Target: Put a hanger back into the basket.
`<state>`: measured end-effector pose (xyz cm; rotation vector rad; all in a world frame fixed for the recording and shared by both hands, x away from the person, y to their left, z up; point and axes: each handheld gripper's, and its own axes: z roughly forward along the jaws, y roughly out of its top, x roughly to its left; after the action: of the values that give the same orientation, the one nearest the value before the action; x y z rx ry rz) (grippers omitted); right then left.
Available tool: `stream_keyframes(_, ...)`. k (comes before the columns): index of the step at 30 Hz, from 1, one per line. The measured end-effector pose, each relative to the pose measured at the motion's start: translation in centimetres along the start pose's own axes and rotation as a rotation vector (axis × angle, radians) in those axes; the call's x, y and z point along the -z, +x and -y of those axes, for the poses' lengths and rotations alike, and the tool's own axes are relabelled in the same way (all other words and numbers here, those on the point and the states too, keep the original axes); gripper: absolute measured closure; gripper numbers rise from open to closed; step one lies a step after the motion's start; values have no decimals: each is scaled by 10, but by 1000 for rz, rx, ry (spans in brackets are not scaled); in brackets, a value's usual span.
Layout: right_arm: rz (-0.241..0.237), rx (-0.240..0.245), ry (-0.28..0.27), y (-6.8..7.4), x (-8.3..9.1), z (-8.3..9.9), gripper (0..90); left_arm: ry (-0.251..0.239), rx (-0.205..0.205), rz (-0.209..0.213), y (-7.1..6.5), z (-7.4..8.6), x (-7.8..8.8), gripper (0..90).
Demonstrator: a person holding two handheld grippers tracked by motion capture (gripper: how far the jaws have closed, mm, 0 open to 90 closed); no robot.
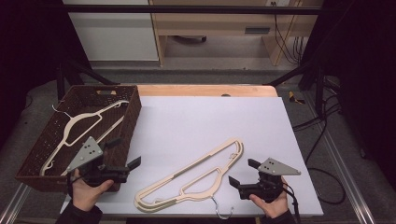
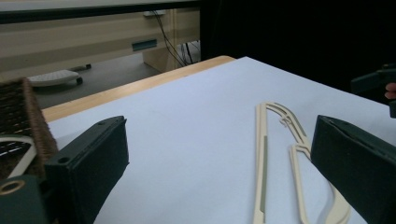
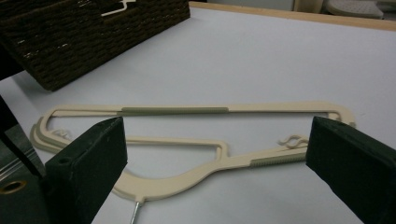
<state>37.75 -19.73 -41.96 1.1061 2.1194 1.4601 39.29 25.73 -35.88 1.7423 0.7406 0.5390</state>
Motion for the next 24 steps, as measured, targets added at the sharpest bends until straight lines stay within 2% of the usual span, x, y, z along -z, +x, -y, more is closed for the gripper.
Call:
stream_keyframes(3,-17,9,16,7,-2,0,58,10,-19,20,-11,2,-5,40)
stream_keyframes(5,-28,3,19,11,-4,1,65,30,-44,15,-16,4,-8,40)
stream_keyframes(7,-31,1,34,14,-7,2,67,33,-25,34,-20,9,-10,41)
stream_keyframes(13,-55,11,99,26,-17,10,99,78,-28,29,-27,23,-22,64)
stream_keyframes(17,-81,30,151,37,-25,18,144,99,-2,39,-29,34,-32,113)
stream_keyframes(19,-73,35,185,42,-30,23,165,121,-21,26,-30,38,-36,125)
stream_keyframes(21,-69,28,212,45,-34,28,186,134,-22,17,-30,41,-38,146)
stream_keyframes(24,-73,30,241,47,-38,34,229,143,-4,10,-29,44,-41,172)
